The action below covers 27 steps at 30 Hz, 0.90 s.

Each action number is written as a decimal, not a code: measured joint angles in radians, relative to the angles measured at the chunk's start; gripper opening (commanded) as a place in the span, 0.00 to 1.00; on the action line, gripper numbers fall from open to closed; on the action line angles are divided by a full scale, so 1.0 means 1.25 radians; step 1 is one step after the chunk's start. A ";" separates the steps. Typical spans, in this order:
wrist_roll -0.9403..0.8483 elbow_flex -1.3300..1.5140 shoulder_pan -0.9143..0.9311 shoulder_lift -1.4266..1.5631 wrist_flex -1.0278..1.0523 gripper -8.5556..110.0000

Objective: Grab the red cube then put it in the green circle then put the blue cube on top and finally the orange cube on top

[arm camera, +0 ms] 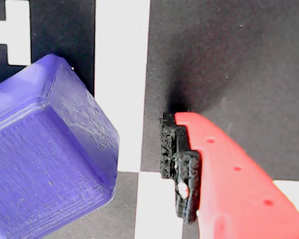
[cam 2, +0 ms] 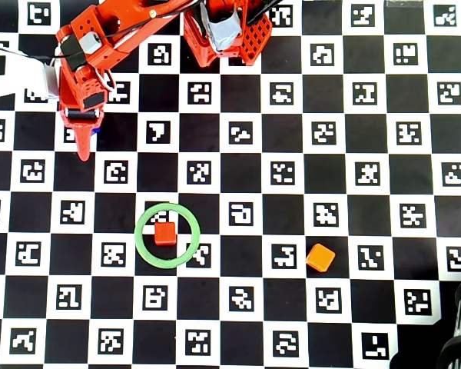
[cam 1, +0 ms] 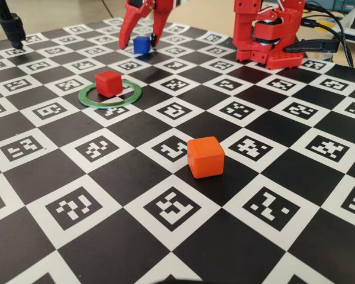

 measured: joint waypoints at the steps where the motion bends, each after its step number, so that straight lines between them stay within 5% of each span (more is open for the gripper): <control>1: -0.006 0.000 0.000 0.000 0.000 0.47; 27: -0.179 0.000 0.000 0.000 -0.010 0.47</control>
